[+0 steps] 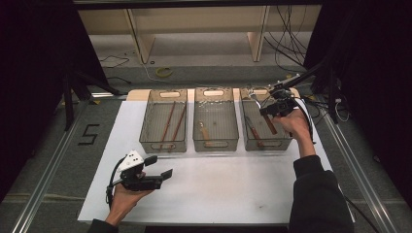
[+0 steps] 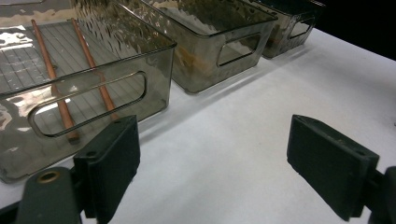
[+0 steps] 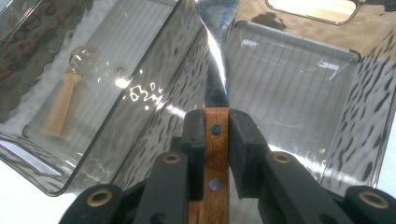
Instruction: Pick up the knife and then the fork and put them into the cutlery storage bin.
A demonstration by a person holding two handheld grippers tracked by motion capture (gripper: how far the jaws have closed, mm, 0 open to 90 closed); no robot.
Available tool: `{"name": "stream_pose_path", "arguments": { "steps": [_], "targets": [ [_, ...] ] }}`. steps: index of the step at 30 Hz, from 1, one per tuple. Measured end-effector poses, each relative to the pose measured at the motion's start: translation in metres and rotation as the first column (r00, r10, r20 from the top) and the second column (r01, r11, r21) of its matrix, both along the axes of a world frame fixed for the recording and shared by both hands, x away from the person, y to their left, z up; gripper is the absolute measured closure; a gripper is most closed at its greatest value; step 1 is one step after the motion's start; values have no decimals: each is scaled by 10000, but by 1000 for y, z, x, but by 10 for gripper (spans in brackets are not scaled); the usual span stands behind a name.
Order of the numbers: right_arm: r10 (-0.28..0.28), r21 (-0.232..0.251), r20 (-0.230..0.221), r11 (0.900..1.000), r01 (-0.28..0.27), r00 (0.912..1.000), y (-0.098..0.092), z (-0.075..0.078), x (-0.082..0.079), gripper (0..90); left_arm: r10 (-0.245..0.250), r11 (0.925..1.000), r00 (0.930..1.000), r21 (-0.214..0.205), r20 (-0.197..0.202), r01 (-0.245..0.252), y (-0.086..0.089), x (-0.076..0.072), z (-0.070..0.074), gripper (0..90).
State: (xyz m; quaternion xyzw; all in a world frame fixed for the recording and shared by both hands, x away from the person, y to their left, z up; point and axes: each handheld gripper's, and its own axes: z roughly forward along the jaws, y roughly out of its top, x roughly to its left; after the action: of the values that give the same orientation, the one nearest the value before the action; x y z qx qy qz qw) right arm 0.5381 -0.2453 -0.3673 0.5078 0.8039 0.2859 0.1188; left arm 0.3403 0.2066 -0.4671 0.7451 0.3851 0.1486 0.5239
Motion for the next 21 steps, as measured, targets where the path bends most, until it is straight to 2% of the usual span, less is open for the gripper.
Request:
{"name": "stream_pose_path", "arguments": {
  "steps": [21],
  "targets": [
    [-76,-188,-315,9998,71,9995,2,-18,2,780,-35,10000,10000,34,-3,35,0,0,0,168]
  ]
}}
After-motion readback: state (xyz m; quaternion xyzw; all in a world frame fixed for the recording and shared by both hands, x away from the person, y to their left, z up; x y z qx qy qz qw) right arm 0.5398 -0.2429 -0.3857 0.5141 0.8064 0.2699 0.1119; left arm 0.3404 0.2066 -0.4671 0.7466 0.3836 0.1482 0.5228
